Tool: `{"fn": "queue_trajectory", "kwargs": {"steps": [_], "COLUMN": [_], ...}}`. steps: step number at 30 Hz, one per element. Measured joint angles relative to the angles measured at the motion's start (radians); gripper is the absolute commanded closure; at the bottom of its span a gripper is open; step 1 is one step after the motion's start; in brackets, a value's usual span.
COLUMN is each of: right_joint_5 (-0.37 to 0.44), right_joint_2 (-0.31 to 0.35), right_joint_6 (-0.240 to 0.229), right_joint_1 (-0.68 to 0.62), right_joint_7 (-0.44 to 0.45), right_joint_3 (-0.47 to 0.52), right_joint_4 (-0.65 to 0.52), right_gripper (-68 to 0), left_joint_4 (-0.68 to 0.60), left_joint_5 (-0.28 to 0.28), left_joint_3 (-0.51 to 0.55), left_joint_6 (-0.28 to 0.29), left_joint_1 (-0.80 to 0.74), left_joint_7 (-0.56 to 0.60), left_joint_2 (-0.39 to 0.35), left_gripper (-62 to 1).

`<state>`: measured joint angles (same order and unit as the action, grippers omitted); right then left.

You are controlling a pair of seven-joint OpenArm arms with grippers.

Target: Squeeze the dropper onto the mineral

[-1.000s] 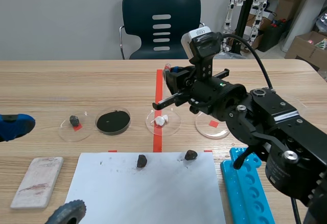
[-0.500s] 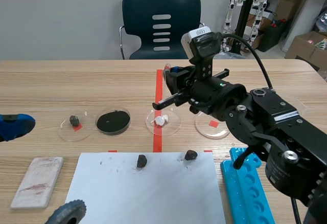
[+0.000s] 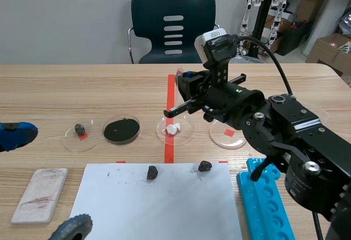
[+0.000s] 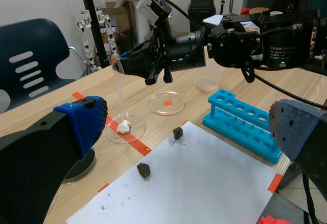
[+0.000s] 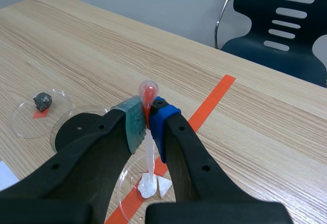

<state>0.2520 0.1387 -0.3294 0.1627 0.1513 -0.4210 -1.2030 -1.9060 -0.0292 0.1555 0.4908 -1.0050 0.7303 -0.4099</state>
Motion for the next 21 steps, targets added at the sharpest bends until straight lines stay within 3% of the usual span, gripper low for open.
{"fn": "queue_trajectory", "kwargs": {"steps": [21], "right_joint_5": [0.0], "right_joint_2": [0.021], "right_joint_6": [0.0], "right_joint_1": [-0.025], "right_joint_7": [-0.008], "right_joint_3": [0.0], "right_joint_4": [-0.03], "right_gripper": [-1.0], "left_joint_4": [0.0], "left_joint_5": [0.0], "left_joint_3": [0.0], "left_joint_6": [0.0], "left_joint_1": [0.0], "left_joint_7": [0.0], "left_joint_2": [0.0], "left_gripper": [-62.3]}}
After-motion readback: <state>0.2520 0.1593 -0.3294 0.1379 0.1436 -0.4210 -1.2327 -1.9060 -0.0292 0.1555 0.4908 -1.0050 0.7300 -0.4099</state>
